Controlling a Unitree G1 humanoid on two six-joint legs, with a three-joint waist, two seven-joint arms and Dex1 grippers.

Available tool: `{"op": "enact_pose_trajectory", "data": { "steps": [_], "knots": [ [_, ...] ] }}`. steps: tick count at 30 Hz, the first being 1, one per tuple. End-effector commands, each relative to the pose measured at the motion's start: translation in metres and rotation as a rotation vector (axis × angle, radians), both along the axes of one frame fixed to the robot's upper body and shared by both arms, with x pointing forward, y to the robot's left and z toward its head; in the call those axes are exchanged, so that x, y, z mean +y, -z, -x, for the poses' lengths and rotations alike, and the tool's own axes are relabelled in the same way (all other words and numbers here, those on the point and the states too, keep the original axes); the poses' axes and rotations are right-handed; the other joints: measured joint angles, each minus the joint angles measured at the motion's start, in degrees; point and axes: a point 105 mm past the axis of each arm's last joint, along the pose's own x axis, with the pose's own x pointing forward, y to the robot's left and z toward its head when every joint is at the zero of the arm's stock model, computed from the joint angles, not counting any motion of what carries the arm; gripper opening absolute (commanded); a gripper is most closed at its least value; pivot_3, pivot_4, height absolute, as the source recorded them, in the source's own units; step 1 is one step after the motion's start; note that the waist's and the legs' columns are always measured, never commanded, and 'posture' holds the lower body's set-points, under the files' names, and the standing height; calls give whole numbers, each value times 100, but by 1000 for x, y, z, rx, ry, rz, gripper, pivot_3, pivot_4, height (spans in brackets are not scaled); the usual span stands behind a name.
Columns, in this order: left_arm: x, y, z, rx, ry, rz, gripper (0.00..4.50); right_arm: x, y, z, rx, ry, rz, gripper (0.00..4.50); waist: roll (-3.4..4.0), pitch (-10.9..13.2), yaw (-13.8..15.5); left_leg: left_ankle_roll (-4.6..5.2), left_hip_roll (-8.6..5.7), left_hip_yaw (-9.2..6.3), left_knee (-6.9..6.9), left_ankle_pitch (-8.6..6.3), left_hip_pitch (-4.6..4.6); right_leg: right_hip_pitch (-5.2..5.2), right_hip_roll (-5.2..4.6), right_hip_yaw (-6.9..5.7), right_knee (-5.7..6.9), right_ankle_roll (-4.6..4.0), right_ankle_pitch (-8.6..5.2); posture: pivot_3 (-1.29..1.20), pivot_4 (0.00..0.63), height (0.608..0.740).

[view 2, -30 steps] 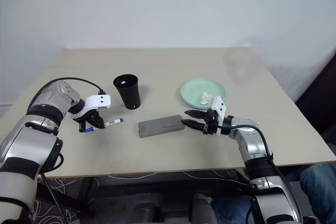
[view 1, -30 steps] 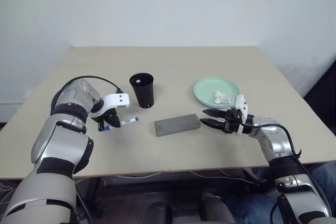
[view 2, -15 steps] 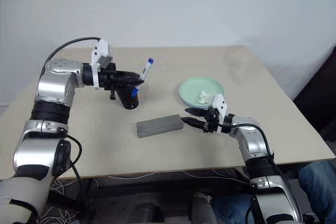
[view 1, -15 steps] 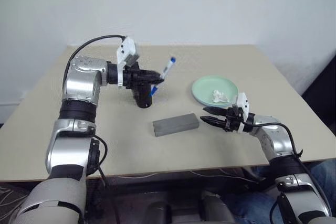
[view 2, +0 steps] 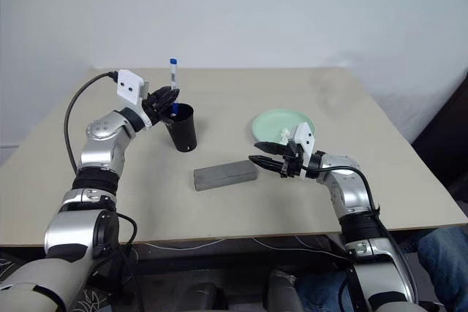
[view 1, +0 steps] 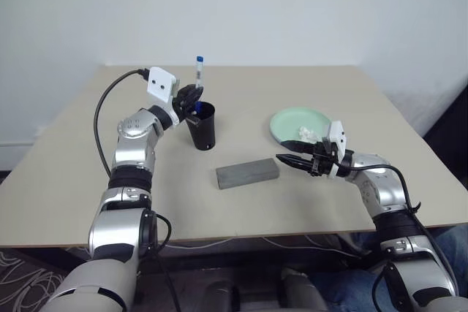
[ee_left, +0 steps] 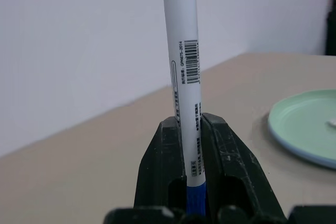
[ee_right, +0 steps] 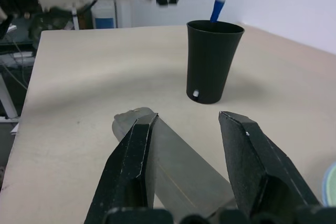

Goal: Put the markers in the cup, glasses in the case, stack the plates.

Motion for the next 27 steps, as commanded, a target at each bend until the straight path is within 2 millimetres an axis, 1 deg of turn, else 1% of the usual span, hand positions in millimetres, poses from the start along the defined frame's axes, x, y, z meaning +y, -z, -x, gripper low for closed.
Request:
{"op": "enact_pose_trajectory", "data": {
  "steps": [1,6,11,18,20,23,24,25,27],
  "knots": [
    [-1,-14,-2,-76,-19,8,56,0,-21,0,-83,-3,-27,1965,0,0,-2,0,-1,0,0,0,0,0,0,0,-1,0,0,0,0,721],
    [-2,-10,-6,-74,-38,31,56,3,-24,3,-84,-17,-43,1965,0,0,-4,1,0,0,-1,0,2,0,3,-1,1,1,-1,0,0,721],
    [-4,-2,-8,-61,-43,30,56,6,-37,6,-68,-31,-114,1965,0,0,-4,0,0,1,0,0,1,0,1,-1,0,20,-12,0,0,721],
    [-9,3,-9,-46,-31,47,56,5,-34,8,-62,-27,-104,1965,0,0,-4,-1,0,-2,-1,-1,-3,0,-1,-6,-3,19,-12,0,0,721],
    [-10,3,-9,-41,-24,58,784,4,-33,8,-60,-26,-102,1965,0,0,-4,-1,0,-2,-1,-1,-3,-1,0,-6,-2,20,-12,0,0,721],
    [-11,2,-9,-47,-24,54,1663,3,-32,9,-59,-25,-98,1965,0,0,-4,-1,1,-2,-1,-1,-3,-1,0,-7,-2,22,-14,0,0,721],
    [-12,2,-9,-49,-23,51,2111,3,-32,9,-59,-25,-98,1965,0,0,-4,-1,1,-2,-1,-1,-3,-1,0,-7,-2,23,-14,0,0,721],
    [-12,1,-9,-49,-19,52,2368,3,-32,9,-59,-25,-97,1965,0,0,-4,-1,1,-2,-1,-1,-3,-1,0,-7,-2,24,-15,0,0,721],
    [-12,1,-9,-49,-15,55,2368,3,-32,9,-59,-25,-97,1965,0,0,-4,-1,1,-2,-1,-1,-4,-1,0,-7,-2,26,-16,0,0,721]
  ]
}}
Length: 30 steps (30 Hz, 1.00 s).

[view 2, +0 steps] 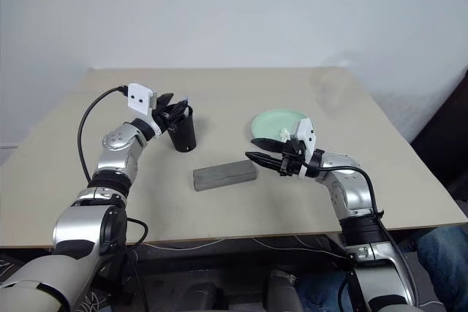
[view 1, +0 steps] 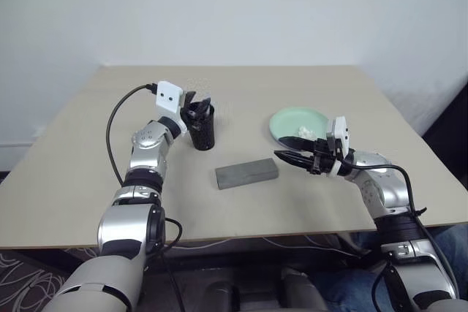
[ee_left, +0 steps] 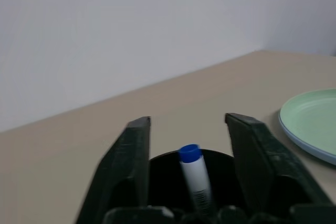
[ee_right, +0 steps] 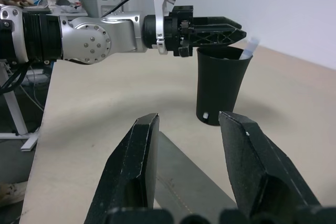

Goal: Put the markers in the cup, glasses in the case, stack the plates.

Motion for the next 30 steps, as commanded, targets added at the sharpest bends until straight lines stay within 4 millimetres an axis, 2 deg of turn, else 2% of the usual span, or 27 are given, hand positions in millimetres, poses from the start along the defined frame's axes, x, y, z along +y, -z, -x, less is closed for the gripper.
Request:
{"op": "enact_pose_trajectory", "data": {
  "steps": [1,6,12,14,17,21,24,30],
  "knots": [
    [-5,-24,-3,-76,17,4,2368,-3,-16,0,-56,5,-28,1965,0,0,0,0,0,0,0,0,0,0,0,0,0,0,0,0,0,721],
    [-4,-28,-3,-86,19,7,2368,-2,-16,0,-57,2,-28,1965,0,0,1,0,0,-2,0,0,0,0,0,0,0,0,0,0,0,721],
    [-4,-45,5,-103,119,64,2368,-3,-14,-1,-49,10,-21,1965,0,0,-3,-1,0,-3,0,0,-4,-4,0,-2,-2,1,0,0,0,721],
    [-5,-52,13,-108,191,97,2368,-5,-11,-3,-39,28,-16,1965,0,0,-4,-1,1,-3,-1,-1,-8,-7,0,-2,-2,1,-1,0,0,721],
    [-10,-56,36,-90,324,122,2368,-9,-7,-2,-22,47,-10,1965,1,0,-14,0,2,-2,-5,-1,-7,-8,0,0,-3,0,0,0,0,721],
    [-17,-43,61,-28,400,98,2368,-17,-3,-4,-13,83,2,1965,4,0,-42,-1,3,1,-21,-1,1,-11,1,5,-3,-23,13,0,0,721],
    [-15,-23,78,38,403,99,2368,-27,1,-7,-13,141,12,1965,4,0,-40,-2,4,-1,-21,0,6,-6,1,4,-4,-3,-1,0,0,721],
    [-6,19,93,108,290,32,2368,-60,20,-1,30,230,75,1965,5,-1,1,-4,4,2,-21,-1,18,6,-5,5,-7,-13,-11,0,0,721]
  ]
}}
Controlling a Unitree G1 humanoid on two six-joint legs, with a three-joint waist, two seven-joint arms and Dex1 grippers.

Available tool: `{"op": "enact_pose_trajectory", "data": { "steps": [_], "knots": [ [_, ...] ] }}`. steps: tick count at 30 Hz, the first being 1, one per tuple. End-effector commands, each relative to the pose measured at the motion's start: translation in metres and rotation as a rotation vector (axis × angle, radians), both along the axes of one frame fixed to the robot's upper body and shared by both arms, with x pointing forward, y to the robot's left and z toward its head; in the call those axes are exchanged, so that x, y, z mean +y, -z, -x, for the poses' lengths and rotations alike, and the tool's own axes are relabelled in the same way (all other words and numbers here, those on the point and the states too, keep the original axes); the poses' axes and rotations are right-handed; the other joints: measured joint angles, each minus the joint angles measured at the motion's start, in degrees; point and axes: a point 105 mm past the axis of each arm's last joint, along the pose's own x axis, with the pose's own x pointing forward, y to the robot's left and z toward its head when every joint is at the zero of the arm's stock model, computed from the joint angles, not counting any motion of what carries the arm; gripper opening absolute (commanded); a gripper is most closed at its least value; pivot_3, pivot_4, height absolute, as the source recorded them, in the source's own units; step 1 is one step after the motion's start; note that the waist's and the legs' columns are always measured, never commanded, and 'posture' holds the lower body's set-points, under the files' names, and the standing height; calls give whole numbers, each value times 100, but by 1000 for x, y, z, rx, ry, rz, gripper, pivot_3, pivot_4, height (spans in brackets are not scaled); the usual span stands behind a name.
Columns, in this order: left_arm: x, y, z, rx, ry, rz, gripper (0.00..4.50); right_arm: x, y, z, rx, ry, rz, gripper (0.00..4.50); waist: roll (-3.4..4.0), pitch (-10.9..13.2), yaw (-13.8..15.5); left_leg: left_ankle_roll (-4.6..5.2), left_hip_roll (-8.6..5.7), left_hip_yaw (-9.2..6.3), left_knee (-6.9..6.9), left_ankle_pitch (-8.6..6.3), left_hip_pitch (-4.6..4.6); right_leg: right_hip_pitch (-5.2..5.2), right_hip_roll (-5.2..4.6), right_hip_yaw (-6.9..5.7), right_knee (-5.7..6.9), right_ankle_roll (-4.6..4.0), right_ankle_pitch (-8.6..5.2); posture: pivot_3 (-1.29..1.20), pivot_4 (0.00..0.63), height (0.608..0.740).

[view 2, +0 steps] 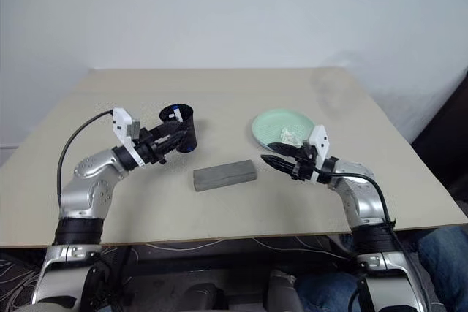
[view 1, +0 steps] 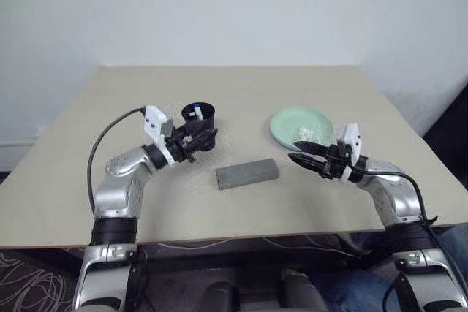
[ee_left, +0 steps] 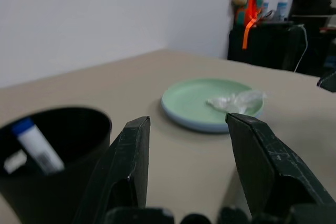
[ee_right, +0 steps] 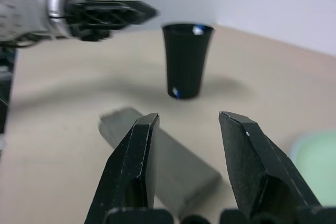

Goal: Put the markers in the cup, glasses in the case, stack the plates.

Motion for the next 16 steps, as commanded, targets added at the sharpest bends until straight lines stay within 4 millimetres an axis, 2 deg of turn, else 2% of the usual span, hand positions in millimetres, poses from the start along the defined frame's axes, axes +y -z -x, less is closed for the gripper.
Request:
{"op": "enact_pose_trajectory", "data": {
  "steps": [1,5,9,16],
  "knots": [
    [5,5,5,-32,-54,-43,2368,-24,-4,1,-27,67,21,1965,1,0,-3,0,0,1,-2,0,0,-1,0,1,-1,-1,-1,0,0,721],
    [19,21,8,-12,-148,-40,2368,-38,8,4,-4,112,59,1965,1,1,-9,-1,3,4,-5,0,-1,-7,2,4,0,-2,-1,0,0,721],
    [24,49,19,22,-208,-112,2368,-47,12,8,12,148,62,1965,5,-2,-6,-1,3,7,-8,0,8,-2,2,6,1,-5,0,0,0,721],
    [24,58,24,39,-260,-87,2368,-45,12,14,18,144,75,1965,5,-1,4,-1,4,10,-10,-1,-1,-8,-5,4,-4,-5,-1,0,0,721]
  ]
}}
